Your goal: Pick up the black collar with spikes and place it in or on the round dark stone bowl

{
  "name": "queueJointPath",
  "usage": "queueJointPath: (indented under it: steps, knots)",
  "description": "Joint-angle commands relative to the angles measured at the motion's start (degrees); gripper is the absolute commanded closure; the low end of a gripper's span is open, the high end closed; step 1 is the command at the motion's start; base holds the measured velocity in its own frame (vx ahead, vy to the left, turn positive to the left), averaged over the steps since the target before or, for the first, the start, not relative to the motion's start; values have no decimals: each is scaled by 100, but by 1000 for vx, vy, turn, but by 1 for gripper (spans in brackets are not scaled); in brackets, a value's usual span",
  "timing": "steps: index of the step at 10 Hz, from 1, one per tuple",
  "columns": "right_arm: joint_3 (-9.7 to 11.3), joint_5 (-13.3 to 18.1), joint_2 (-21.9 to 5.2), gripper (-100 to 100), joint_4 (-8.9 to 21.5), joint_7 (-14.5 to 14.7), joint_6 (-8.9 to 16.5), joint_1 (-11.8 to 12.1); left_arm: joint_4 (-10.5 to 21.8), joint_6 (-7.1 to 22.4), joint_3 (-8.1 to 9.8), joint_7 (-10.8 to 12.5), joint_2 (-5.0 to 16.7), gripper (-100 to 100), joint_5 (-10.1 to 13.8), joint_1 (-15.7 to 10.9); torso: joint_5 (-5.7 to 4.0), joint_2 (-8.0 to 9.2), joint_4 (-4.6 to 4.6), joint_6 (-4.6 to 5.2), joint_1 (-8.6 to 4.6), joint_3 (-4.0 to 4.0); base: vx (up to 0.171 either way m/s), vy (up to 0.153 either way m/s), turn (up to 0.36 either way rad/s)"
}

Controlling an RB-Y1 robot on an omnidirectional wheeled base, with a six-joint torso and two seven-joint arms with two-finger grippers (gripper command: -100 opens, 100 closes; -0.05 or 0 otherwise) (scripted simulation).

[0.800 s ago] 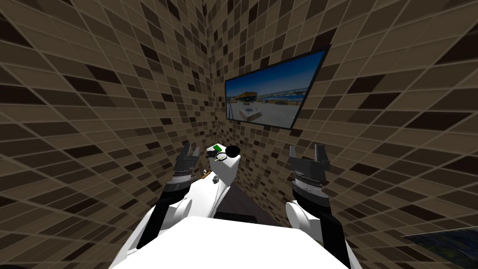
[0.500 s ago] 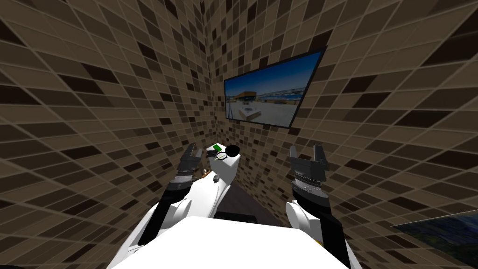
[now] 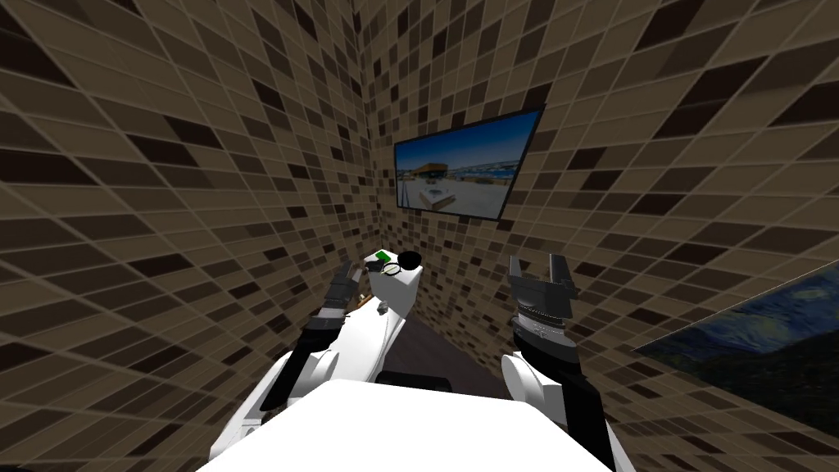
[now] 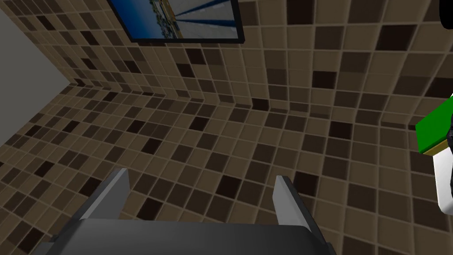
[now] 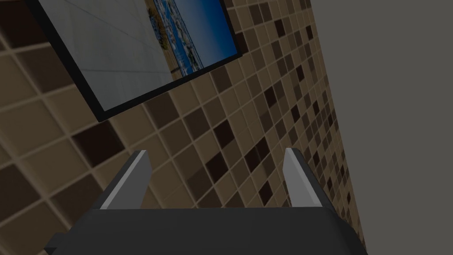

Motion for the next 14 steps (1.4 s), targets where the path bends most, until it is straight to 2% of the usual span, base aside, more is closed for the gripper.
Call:
queueJointPath:
  steps: [1, 3, 4, 8, 13, 14]
  knots:
    - [0, 0, 0, 0, 0, 0, 0, 0, 176, 174, -50, -4, -3, -100, 4, -85, 0, 0, 0, 0, 0, 0, -64, 37, -67]
    - [0, 0, 0, 0, 0, 0, 0, 0, 406, 325, -87, 8, -1, -100, 18, -159, -2, -10, -2, 0, -8, -6, -57, 30, -61]
    - [0, 0, 0, 0, 0, 0, 0, 0, 624, 468, -120, 20, -8, -100, 29, -230, -2, -12, -3, -1, -7, -7, -57, 36, -97]
    - [0, 0, 0, 0, 0, 0, 0, 1, 1016, 726, -169, 41, -55, -100, 37, -361, -4, -29, -6, -1, -18, -17, -18, 11, -41]
    - [0, 0, 1, 0, -1, 0, -1, 2, 1549, 1131, -212, 50, -107, -100, 14, -554, -7, -56, -12, -2, -29, -32, 42, -15, -15]
    - [0, 0, 0, 0, -1, 0, -1, 2, 1732, 1301, -219, 40, -90, -100, -3, -628, -7, -60, -13, -2, -28, -34, 102, -27, 7]
